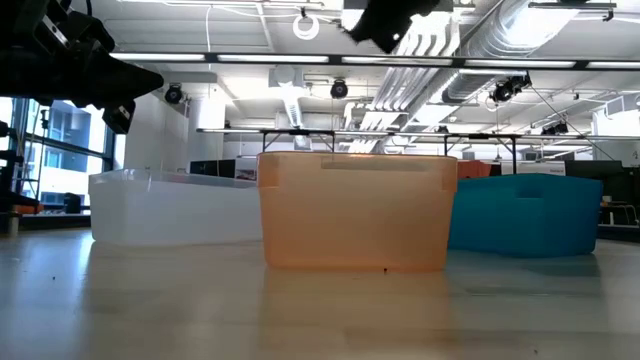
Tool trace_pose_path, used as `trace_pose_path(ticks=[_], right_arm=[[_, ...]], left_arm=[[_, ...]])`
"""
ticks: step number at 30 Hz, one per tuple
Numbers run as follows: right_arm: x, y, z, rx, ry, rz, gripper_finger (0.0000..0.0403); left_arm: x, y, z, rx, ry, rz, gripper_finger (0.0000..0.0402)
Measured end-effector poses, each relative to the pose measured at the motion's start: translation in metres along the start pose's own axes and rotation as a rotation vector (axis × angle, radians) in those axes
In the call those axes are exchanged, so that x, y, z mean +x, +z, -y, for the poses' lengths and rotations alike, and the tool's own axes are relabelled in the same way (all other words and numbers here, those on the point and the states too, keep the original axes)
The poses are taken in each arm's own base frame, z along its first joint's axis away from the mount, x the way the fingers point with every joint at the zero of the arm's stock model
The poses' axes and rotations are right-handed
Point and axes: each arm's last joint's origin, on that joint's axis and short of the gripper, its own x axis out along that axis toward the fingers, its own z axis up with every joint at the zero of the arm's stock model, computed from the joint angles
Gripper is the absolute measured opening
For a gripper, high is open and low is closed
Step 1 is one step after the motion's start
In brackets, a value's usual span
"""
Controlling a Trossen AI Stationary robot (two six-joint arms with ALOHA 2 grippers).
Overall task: Sort Halloween decoration
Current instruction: Put the black spider toy into the orange bin
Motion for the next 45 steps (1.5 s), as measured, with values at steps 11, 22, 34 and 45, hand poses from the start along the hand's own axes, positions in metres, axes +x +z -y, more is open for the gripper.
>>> trace_pose_path(ticks=[11,22,34,45], right_arm=[[0.101,-0.021,-0.009,0.016,-0.077,-0.329,0.0000],[0.136,-0.040,0.002,0.041,-0.135,-0.427,0.0000],[0.134,-0.040,0.000,0.094,-0.092,-0.425,0.0137],[0.047,0.041,0.017,-0.013,-0.143,-0.308,0.0244]], left_arm=[[0.000,0.000,0.000,0.000,0.000,0.000,0.0003],[0.000,0.000,0.000,0.000,0.000,0.000,0.0003],[0.000,0.000,0.000,0.000,0.000,0.000,0.0003],[0.000,0.000,0.000,0.000,0.000,-0.001,0.0003]])
